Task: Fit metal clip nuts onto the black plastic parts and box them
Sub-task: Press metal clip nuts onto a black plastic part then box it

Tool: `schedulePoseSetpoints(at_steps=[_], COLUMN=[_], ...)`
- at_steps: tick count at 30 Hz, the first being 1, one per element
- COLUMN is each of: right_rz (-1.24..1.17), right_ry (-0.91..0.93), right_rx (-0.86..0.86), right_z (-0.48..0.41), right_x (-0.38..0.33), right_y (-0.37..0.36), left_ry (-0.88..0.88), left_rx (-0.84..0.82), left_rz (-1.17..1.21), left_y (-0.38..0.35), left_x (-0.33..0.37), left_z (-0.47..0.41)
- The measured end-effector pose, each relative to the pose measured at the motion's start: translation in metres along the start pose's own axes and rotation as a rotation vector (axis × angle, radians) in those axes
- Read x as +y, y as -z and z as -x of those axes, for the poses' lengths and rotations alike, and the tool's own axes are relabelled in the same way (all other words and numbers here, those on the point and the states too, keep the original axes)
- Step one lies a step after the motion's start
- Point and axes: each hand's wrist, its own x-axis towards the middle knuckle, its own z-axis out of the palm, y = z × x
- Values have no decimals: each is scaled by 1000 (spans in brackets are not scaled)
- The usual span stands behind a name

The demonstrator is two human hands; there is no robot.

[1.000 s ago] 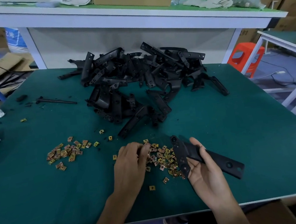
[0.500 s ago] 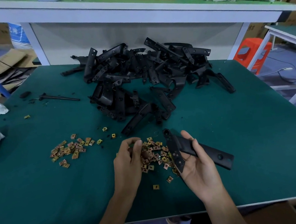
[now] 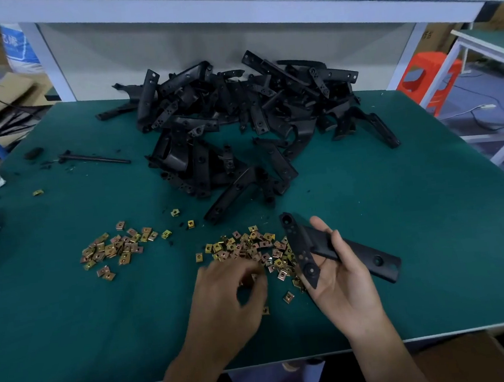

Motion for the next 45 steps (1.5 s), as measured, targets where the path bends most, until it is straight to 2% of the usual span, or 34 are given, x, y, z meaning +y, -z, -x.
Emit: schedulePoseSetpoints(at_steps=[3, 6, 10, 15, 21, 28, 32, 38, 45], right_rz=[-12, -2, 34, 74, 14, -76, -16, 197, 235], right_ry=[8, 7, 7, 61, -70, -99, -105, -82, -127], right_rx=[-27, -37, -33, -62, -171, -164, -97, -194, -84], right_z=[0, -1, -2, -17, -24, -23, -22, -22, -24], right_x=[-1, -1, 4, 5, 4, 5, 5, 9, 13], right_y=[1, 2, 1, -8, -7, -5, -5, -10, -3], left_ry=[-57, 1, 39, 214, 335, 249, 322, 451, 471], left_rx=[-252, -320, -237, -90, -35, -15, -19, 61, 65], left_rz=[-225, -177, -83, 396, 800, 750, 865, 1035, 1117], left_y=[4, 2, -3, -9, -28, -37, -36, -35, -31], left_x=[-7, -10, -3, 13, 20, 19, 17, 17, 17], left_z=[22, 26, 20, -2, -19, -13, -13, -15, -16])
